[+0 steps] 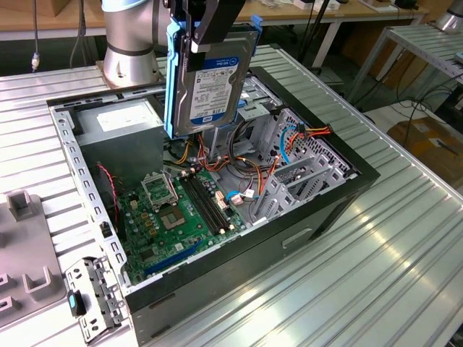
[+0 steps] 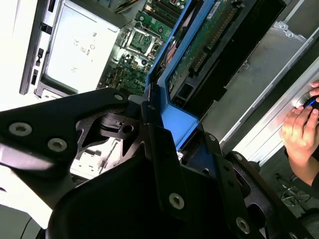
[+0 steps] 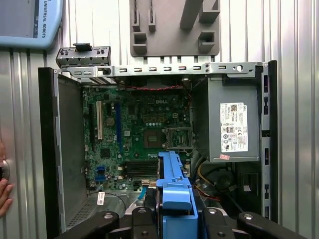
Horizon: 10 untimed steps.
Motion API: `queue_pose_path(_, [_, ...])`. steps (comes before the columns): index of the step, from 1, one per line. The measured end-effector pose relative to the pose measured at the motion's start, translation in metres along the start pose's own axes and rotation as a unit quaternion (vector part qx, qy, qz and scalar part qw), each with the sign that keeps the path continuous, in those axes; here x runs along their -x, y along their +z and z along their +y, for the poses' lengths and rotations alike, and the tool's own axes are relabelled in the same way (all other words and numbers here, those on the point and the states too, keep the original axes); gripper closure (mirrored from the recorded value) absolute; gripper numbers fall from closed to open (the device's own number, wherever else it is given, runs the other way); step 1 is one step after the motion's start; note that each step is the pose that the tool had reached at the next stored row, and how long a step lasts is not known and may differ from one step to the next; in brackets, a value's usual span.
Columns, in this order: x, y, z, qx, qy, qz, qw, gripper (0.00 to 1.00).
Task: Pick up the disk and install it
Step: 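Insert the disk into the insertion slot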
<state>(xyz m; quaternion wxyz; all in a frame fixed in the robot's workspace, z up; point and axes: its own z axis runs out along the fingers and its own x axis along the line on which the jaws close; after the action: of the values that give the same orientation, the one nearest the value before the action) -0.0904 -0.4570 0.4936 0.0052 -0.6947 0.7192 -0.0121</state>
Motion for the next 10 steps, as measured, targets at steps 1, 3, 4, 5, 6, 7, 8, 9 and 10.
queue_pose_path(1, [0.0000,-0.0001,0.0000,0.0000,0.000,0.0001,1.00000,0.63])
queue_pose_path(3, [0.0000,0.0000,0.0000,0.0000,0.000,0.0000,1.00000,0.63])
queue_pose_path(4, [0.0000,0.0000,0.0000,0.0000,0.000,0.0000,1.00000,0.63])
queue_pose_path(5, [-0.0001,0.0000,0.0000,0.0000,0.000,0.0000,1.00000,0.63])
queue_pose_path(6, [-0.0001,0.0000,0.0000,0.0000,0.000,0.0000,1.00000,0.63])
queue_pose_path(7, [-0.0001,0.0000,0.0000,0.0000,0.000,0.0000,1.00000,0.63])
queue_pose_path(8, [-0.0002,0.0000,0.0000,0.0000,0.000,0.0000,1.00000,0.63])
queue_pose_path(9, [-0.0011,-0.0001,-0.0001,0.0000,0.000,0.0001,1.00000,0.63])
queue_pose_path(10, [-0.0024,-0.0001,-0.0002,0.0001,0.000,0.0001,1.00000,0.63])
